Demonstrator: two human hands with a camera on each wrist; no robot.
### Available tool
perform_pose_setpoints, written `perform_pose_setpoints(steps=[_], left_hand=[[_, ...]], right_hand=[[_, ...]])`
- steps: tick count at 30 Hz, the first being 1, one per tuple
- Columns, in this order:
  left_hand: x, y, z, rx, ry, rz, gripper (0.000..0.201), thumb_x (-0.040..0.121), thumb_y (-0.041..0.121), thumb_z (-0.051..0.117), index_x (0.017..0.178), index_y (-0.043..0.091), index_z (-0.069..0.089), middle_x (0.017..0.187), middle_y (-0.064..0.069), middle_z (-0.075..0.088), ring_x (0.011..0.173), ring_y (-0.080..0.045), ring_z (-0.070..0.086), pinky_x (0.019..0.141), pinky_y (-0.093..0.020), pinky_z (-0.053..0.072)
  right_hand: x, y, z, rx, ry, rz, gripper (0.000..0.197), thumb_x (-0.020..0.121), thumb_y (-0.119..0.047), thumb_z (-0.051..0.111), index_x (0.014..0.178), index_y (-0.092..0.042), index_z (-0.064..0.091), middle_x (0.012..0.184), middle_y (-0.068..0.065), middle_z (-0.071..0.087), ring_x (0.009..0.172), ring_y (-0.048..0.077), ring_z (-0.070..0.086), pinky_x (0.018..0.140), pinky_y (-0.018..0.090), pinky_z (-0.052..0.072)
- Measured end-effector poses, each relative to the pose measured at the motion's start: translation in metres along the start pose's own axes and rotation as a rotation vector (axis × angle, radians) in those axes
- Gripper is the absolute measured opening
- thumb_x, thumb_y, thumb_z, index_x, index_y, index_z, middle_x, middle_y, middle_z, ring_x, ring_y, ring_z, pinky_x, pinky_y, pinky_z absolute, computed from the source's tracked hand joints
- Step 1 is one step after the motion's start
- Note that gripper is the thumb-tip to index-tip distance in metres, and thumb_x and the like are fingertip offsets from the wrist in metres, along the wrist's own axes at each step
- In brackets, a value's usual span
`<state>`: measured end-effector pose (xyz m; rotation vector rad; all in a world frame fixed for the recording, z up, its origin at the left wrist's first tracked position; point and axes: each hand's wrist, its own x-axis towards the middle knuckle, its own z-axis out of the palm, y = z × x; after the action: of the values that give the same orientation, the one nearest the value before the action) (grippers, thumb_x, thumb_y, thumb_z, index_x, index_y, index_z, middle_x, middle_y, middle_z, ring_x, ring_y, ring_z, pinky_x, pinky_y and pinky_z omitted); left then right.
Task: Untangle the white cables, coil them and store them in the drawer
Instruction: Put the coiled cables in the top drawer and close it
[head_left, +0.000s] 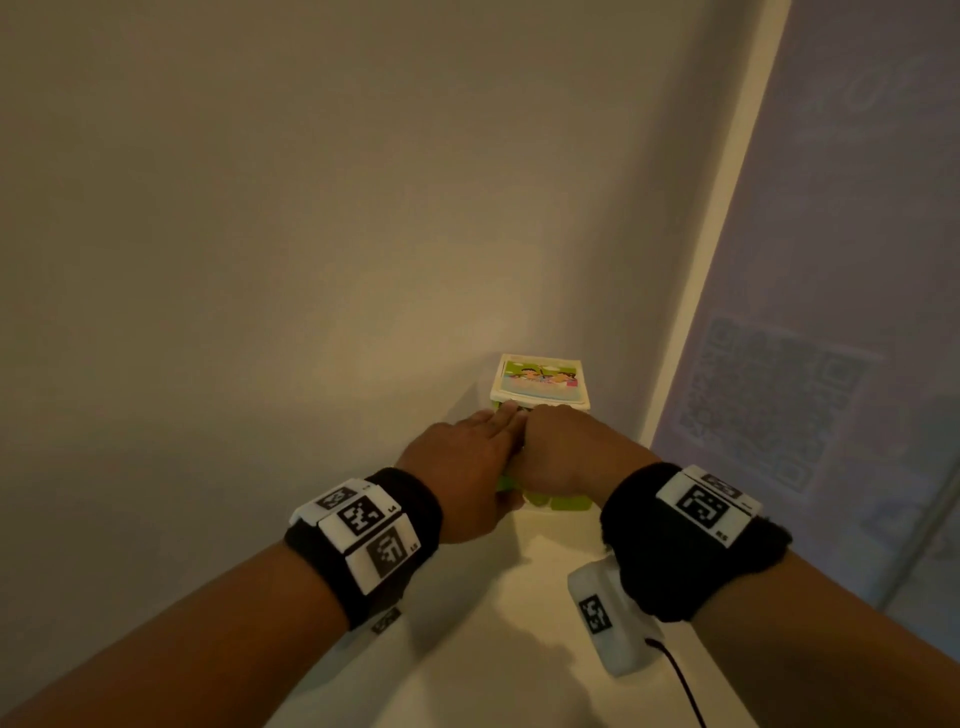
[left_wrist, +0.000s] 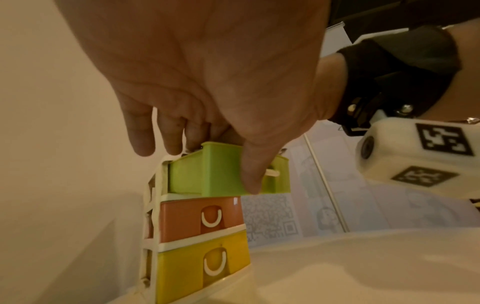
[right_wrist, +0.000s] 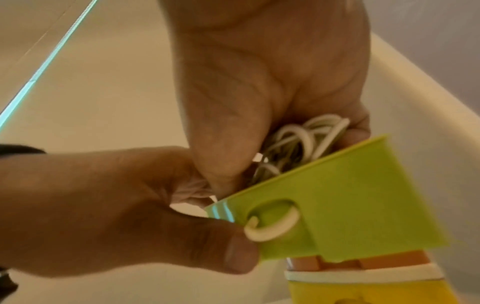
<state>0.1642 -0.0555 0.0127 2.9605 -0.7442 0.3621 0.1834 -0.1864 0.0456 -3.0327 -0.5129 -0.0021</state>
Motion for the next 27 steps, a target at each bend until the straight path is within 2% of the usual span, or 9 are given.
perform_pose_setpoints(steps=[3, 7, 10, 13, 15, 18, 19, 22, 27], left_hand=[[0.002, 0.003, -0.005, 0.004, -0.025, -0.020, 0.080, 0.087, 0.048, 0.055, 0.152, 0.022, 0.016, 0.159, -0.002, 0.026, 0.138, -0.022, 0.038, 0.108, -0.040, 0.039], [0.005, 0.002, -0.009, 0.013, -0.019, -0.028, 0.065, 0.083, 0.049, 0.057, 0.139, 0.024, 0.036, 0.136, 0.000, 0.052, 0.117, -0.021, 0.053, 0.096, -0.037, 0.043], [0.005, 0.002, -0.004, 0.048, -0.023, 0.002, 0.077, 0.084, 0.051, 0.055, 0.148, 0.021, 0.023, 0.153, -0.002, 0.036, 0.137, -0.021, 0.036, 0.108, -0.039, 0.033], [0.001, 0.004, 0.001, 0.078, -0.037, 0.015, 0.081, 0.091, 0.048, 0.049, 0.153, 0.015, 0.010, 0.163, -0.003, 0.012, 0.149, -0.018, 0.011, 0.117, -0.038, 0.021], [0.000, 0.005, 0.001, 0.098, -0.023, 0.041, 0.078, 0.092, 0.047, 0.047, 0.153, 0.015, 0.011, 0.162, -0.004, 0.013, 0.149, -0.018, 0.014, 0.116, -0.036, 0.021], [0.000, 0.006, -0.001, 0.149, -0.013, 0.057, 0.074, 0.093, 0.049, 0.045, 0.153, 0.016, 0.016, 0.161, -0.005, 0.018, 0.147, -0.019, 0.019, 0.114, -0.038, 0.024], [0.001, 0.006, -0.002, 0.149, -0.019, 0.048, 0.075, 0.092, 0.049, 0.044, 0.153, 0.016, 0.015, 0.161, -0.005, 0.018, 0.147, -0.019, 0.018, 0.114, -0.038, 0.025], [0.002, 0.006, -0.003, 0.134, -0.029, 0.041, 0.076, 0.092, 0.050, 0.045, 0.153, 0.016, 0.013, 0.162, -0.004, 0.016, 0.148, -0.019, 0.016, 0.114, -0.039, 0.025], [0.000, 0.009, -0.001, 0.140, -0.021, 0.054, 0.072, 0.095, 0.046, 0.043, 0.153, 0.017, 0.013, 0.161, -0.004, 0.018, 0.148, -0.020, 0.016, 0.113, -0.040, 0.029]], right_hand=[[-0.010, 0.005, 0.004, 0.020, 0.085, -0.040, 0.030, 0.088, -0.029, 0.055, 0.109, -0.009, 0.050, 0.108, 0.011, 0.057, 0.092, 0.026, 0.059, 0.076, 0.036, 0.053], [-0.008, 0.016, 0.020, -0.122, 0.073, -0.040, 0.045, 0.094, -0.032, 0.043, 0.134, -0.010, 0.045, 0.127, 0.015, 0.043, 0.120, 0.036, 0.039, 0.101, 0.046, 0.039], [-0.003, 0.021, 0.021, -0.085, 0.148, 0.020, 0.051, 0.090, -0.041, 0.045, 0.137, -0.022, 0.038, 0.130, 0.010, 0.033, 0.118, 0.032, 0.035, 0.097, 0.046, 0.034], [-0.004, 0.022, 0.023, -0.032, 0.182, -0.016, 0.044, 0.092, -0.040, 0.039, 0.131, -0.021, 0.041, 0.127, 0.009, 0.034, 0.111, 0.028, 0.038, 0.090, 0.040, 0.032], [-0.008, 0.025, 0.026, 0.044, 0.212, -0.062, 0.040, 0.093, -0.038, 0.036, 0.128, -0.020, 0.042, 0.123, 0.007, 0.036, 0.109, 0.026, 0.040, 0.088, 0.036, 0.032], [-0.020, 0.031, 0.029, 0.161, 0.264, -0.141, 0.044, 0.095, -0.031, 0.041, 0.136, -0.016, 0.038, 0.126, 0.006, 0.037, 0.114, 0.024, 0.043, 0.102, 0.034, 0.038], [-0.024, 0.034, 0.030, 0.214, 0.300, -0.143, 0.045, 0.095, -0.028, 0.044, 0.138, -0.016, 0.040, 0.128, 0.006, 0.039, 0.118, 0.023, 0.044, 0.105, 0.028, 0.036], [-0.030, 0.041, 0.030, 0.245, 0.389, -0.106, 0.033, 0.095, -0.030, 0.052, 0.125, -0.022, 0.059, 0.118, 0.005, 0.051, 0.111, 0.019, 0.051, 0.090, 0.017, 0.035], [-0.019, 0.040, 0.030, 0.015, 0.361, -0.107, 0.033, 0.098, -0.036, 0.043, 0.111, -0.021, 0.070, 0.089, 0.003, 0.055, 0.079, 0.016, 0.052, 0.067, 0.023, 0.032]])
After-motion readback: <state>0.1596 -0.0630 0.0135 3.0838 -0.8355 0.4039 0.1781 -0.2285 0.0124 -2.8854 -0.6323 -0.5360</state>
